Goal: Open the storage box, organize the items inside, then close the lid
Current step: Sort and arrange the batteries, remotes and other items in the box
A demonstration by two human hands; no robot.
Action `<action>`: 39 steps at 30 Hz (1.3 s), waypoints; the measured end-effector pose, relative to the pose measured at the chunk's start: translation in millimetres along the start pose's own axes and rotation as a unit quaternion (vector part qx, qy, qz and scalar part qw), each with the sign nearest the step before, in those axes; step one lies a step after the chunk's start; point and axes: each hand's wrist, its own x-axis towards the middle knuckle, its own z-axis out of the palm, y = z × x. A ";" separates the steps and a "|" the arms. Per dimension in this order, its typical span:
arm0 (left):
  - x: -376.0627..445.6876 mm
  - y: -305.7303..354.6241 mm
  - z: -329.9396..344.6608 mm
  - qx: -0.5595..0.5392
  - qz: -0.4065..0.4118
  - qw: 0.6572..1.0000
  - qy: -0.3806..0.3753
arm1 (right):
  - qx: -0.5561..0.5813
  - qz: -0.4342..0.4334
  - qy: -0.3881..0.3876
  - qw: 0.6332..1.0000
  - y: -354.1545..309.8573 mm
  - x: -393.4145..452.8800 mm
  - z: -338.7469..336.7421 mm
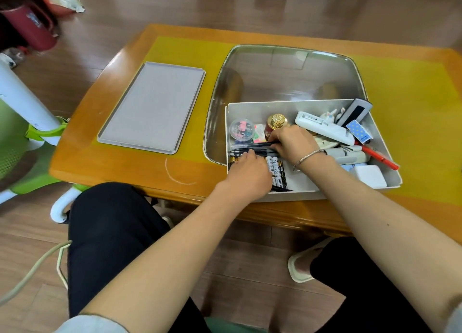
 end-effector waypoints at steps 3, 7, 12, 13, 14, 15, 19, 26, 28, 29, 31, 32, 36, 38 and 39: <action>4.9 2.3 -1.6 0.022 -0.024 0.999 -0.027 | -0.022 0.009 -0.009 1.000 -1.9 2.0 2.6; 9.9 3.0 -2.6 0.040 -0.039 0.998 -0.034 | -0.044 0.010 -0.017 0.999 -2.3 4.6 4.2; 10.9 3.8 0.5 0.039 -0.042 0.998 -0.020 | -0.081 0.013 -0.022 0.996 -3.9 5.3 4.7; 10.6 3.6 0.9 0.038 -0.038 0.998 -0.010 | -0.084 0.012 -0.022 0.996 -4.0 5.3 4.0; 10.4 3.1 1.2 0.038 -0.032 0.999 0.005 | -0.087 0.011 -0.022 0.996 -4.0 5.5 3.2; 10.1 2.4 1.6 0.039 -0.025 0.999 0.023 | -0.089 0.010 -0.021 0.996 -4.1 5.6 2.7; 9.8 2.2 2.1 0.050 -0.021 0.998 0.035 | -0.101 0.010 -0.014 0.995 -5.8 4.6 3.4; 12.4 3.7 -0.2 0.092 -0.043 0.994 0.030 | -0.127 0.011 -0.008 0.992 -9.5 2.9 4.9; 12.4 3.4 -0.9 0.098 -0.046 0.994 0.023 | -0.127 0.009 -0.006 0.992 -9.7 2.7 4.3; 12.7 3.3 -1.1 0.098 -0.045 0.994 0.020 | -0.125 0.007 -0.007 0.992 -9.4 2.7 3.8; 13.0 3.1 -0.5 0.102 -0.044 0.994 0.015 | -0.122 -0.003 -0.013 0.992 -8.3 1.9 3.2; 13.2 2.6 0.2 0.104 -0.042 0.994 0.014 | -0.117 -0.012 -0.016 0.993 -7.7 1.4 3.1; 15.4 -0.2 4.1 0.084 -0.028 0.996 0.020 | -0.095 -0.051 -0.035 0.994 -2.1 -0.5 1.5; 17.0 -1.3 5.3 0.079 -0.028 0.996 0.018 | -0.087 -0.055 -0.043 0.994 0.4 -2.3 0.0; 18.0 -1.8 5.5 0.081 -0.029 0.996 0.015 | -0.079 -0.055 -0.041 0.995 1.7 -3.5 -0.7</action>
